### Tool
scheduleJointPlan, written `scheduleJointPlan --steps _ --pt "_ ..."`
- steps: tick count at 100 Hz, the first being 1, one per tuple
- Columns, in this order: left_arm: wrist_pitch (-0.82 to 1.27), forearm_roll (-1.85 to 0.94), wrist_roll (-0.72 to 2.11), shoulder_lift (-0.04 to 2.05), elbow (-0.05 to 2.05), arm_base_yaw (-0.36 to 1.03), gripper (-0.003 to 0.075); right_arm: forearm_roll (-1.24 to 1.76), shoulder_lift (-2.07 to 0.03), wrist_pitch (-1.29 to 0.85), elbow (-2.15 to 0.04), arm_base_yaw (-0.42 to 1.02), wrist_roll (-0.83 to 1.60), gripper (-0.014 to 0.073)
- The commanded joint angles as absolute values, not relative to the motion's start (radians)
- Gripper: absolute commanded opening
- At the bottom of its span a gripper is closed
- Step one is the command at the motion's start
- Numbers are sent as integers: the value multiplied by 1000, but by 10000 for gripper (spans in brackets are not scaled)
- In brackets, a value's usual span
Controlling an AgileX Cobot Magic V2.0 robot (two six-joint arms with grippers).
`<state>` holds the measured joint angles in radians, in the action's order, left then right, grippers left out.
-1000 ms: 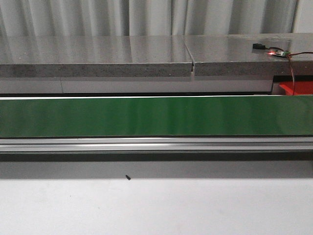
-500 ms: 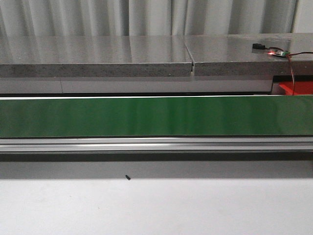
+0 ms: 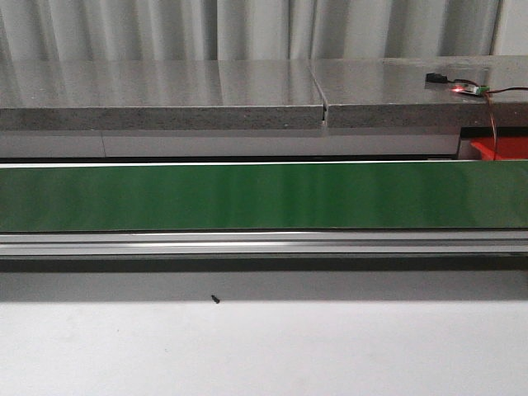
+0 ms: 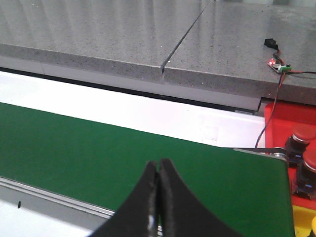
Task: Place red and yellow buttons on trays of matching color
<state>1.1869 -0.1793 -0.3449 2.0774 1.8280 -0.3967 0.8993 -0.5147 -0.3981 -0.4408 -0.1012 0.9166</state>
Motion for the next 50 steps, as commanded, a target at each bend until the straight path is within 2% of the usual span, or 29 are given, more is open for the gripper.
scheduleJointPlan --steps 1,50 --pt "1141 -205 -444 2025 1863 -397 546 931 -514 -359 -467 -102 919 -67" --pt "1039 -217 -570 2095 1863 -395 546 938 -514 -359 -467 -102 919 -67"
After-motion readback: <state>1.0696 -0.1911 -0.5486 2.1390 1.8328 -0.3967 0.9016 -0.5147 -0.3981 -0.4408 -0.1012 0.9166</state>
